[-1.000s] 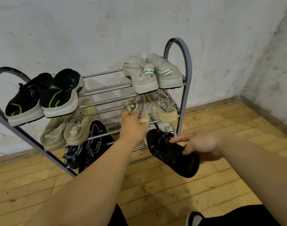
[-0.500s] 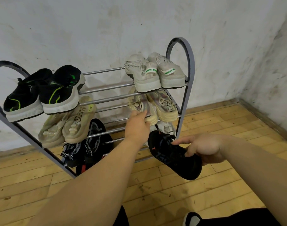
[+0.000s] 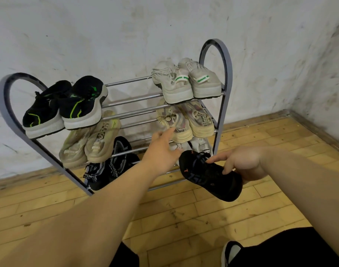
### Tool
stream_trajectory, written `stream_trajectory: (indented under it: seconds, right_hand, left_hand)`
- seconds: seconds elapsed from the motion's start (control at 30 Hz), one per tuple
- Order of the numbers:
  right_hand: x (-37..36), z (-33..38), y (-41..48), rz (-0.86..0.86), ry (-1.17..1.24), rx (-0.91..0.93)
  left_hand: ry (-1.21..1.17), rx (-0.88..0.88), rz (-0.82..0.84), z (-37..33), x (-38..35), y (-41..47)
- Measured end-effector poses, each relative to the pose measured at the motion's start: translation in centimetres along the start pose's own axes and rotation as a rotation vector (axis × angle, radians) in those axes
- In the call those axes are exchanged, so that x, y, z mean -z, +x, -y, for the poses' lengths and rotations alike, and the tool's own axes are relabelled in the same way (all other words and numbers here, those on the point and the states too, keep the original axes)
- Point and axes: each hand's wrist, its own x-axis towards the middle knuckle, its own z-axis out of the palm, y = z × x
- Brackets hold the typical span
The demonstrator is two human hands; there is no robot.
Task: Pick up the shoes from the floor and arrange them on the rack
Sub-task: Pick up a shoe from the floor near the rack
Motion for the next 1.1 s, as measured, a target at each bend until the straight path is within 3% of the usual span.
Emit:
stream_trajectory:
  seconds: [0.07, 0.2, 0.27, 0.47, 0.6, 0.8, 1.1]
  right_hand:
    - [-0.2, 0.1, -0.3, 0.004, -0.006, -0.002]
    - [-1.0, 0.5, -1.0, 0.049, 0.011, 0.001]
    - [-1.9, 0.5, -1.1, 0.065, 0.038, -0.001]
    - [-4.1, 0.0, 0.5, 0.088, -0.065, -0.111]
    - [-4.7, -0.9, 2.4, 0.113, -0.255, -0.212]
    - [-4.7, -5.5, 7.4, 0.078, -0.32, -0.173]
    - [-4.6, -12.1, 19.2, -0.064, 0.054, 0.035]
  left_hand:
    - [-0.066, 0.072, 0.12, -0.2, 0.4, -2.6]
    - [-0.244, 0.301, 0.574, 1.0, -0.3, -8.4]
    - [-0.38, 0.445, 0.682, 1.1, -1.3, -10.5]
    - [-0.872, 0.623, 0.303, 0.6, -7.4, -11.8]
    - [-1.0, 0.696, 0.238, 2.1, -11.6, -12.4]
    - [-0.95, 0.727, 0.166, 6.6, -15.0, -10.2]
    - [-0.847, 0.732, 0.062, 14.2, -18.6, -2.0]
